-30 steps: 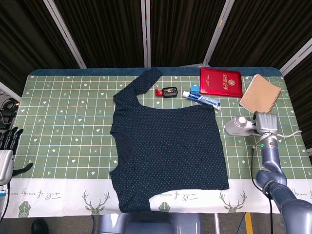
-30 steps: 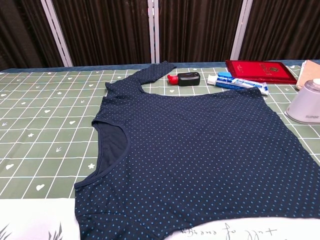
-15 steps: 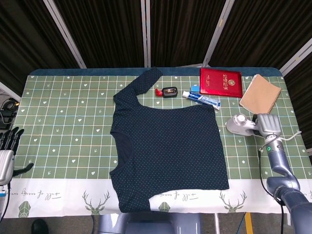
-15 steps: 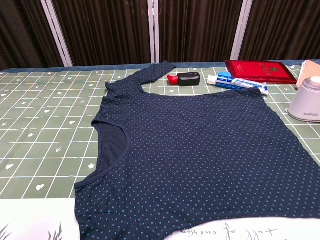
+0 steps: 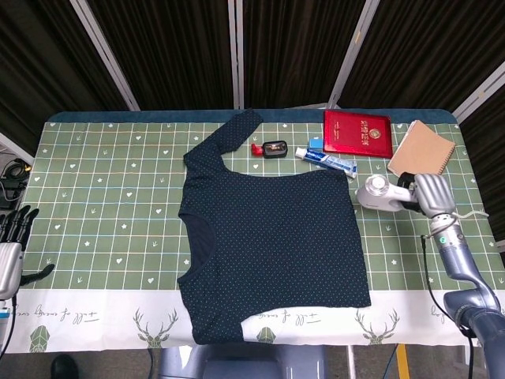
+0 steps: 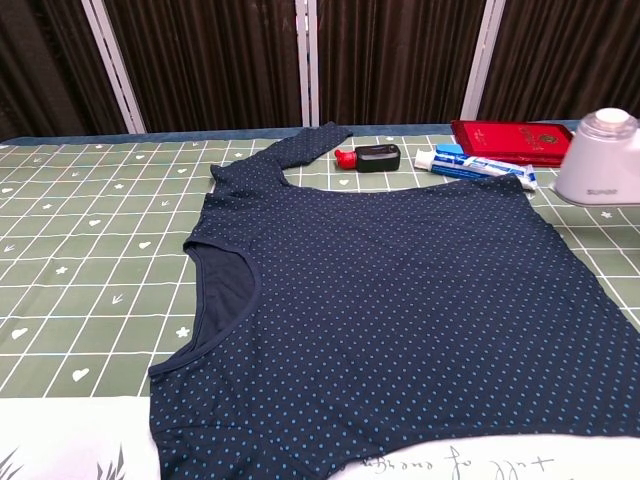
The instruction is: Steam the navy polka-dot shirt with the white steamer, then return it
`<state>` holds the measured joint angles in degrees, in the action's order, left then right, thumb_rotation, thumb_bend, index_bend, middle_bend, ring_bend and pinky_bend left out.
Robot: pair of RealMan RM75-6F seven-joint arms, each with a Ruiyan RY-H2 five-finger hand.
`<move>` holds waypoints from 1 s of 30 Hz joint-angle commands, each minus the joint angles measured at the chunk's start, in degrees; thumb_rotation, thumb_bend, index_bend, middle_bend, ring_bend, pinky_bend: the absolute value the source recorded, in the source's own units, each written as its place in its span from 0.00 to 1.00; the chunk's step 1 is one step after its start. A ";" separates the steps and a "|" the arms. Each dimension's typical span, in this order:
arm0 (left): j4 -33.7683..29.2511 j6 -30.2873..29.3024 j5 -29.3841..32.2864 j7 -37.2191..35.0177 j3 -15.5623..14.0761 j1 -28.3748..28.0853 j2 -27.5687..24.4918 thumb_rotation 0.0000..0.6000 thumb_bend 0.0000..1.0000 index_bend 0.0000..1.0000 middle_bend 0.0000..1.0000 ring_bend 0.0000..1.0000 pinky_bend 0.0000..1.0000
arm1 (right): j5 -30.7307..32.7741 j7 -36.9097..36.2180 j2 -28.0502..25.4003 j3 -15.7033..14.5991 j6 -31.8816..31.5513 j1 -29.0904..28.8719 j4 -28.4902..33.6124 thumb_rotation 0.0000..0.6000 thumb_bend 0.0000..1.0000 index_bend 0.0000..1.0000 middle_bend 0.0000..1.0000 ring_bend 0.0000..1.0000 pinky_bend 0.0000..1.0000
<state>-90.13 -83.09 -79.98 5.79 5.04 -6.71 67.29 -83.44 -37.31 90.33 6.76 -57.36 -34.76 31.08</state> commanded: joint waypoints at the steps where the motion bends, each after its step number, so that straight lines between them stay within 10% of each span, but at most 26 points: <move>1: -0.05 0.00 0.01 -0.19 0.01 0.01 -0.09 1.00 0.00 0.00 0.00 0.00 0.00 | -2.50 -1.41 -2.32 -0.59 -3.27 -1.06 6.00 1.00 0.76 0.71 0.70 0.68 0.95; 15: -0.10 0.28 0.32 -1.25 0.14 -0.03 -0.53 1.00 0.00 0.00 0.00 0.00 0.00 | -9.40 6.81 -3.71 -2.41 -5.55 -6.55 30.23 1.00 0.76 0.71 0.70 0.68 0.95; 30: 0.14 0.53 0.72 -1.76 0.28 -0.10 -0.65 1.00 0.00 0.00 0.00 0.00 0.00 | -12.30 13.12 6.19 -4.28 -5.71 -9.44 28.80 1.00 0.76 0.70 0.70 0.68 0.95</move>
<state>-89.99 -82.57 -79.27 4.04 5.32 -6.81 66.65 -95.49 -24.54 95.73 2.80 -62.88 -44.01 60.66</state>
